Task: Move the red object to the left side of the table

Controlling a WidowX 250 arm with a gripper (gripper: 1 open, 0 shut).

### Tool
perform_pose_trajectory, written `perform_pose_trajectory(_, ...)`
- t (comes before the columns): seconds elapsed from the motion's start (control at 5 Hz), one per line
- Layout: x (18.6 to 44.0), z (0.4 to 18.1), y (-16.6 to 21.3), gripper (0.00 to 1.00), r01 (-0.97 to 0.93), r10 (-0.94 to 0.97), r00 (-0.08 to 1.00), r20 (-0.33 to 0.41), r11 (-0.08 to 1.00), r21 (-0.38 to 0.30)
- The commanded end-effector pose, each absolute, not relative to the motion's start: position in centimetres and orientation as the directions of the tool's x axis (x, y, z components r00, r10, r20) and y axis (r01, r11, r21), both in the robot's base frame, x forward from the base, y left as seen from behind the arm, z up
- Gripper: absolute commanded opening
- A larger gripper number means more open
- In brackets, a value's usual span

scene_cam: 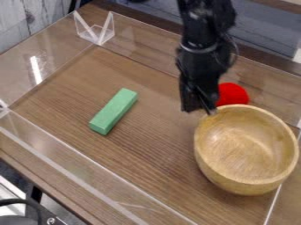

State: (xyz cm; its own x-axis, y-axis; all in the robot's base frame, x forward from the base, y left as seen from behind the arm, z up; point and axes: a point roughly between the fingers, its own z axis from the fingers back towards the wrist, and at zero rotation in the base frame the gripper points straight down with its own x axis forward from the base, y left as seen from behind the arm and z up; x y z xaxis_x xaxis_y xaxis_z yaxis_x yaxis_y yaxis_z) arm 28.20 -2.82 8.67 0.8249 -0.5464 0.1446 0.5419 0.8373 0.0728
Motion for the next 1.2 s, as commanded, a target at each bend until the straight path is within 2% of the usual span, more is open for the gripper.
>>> perform_pose_trajectory(0.0, 27.7, 10.9, -0.8, 0.00, 0.463, -0.472, 0.862, 0.183, 0.881, 0.091)
perform_pose_trajectory(0.4, 25.3, 11.3, 2.6, 0.00, 0.366, -0.375, 0.910, 0.176, 0.927, 0.078)
perform_pose_trajectory(0.8, 26.6, 14.6, -0.4, 0.00, 0.329, -0.335, 0.924, 0.185, 0.942, 0.064)
perform_pose_trajectory(1.0, 26.8, 15.2, -1.2, 0.00, 0.325, -0.328, 0.925, 0.192, 0.944, 0.048)
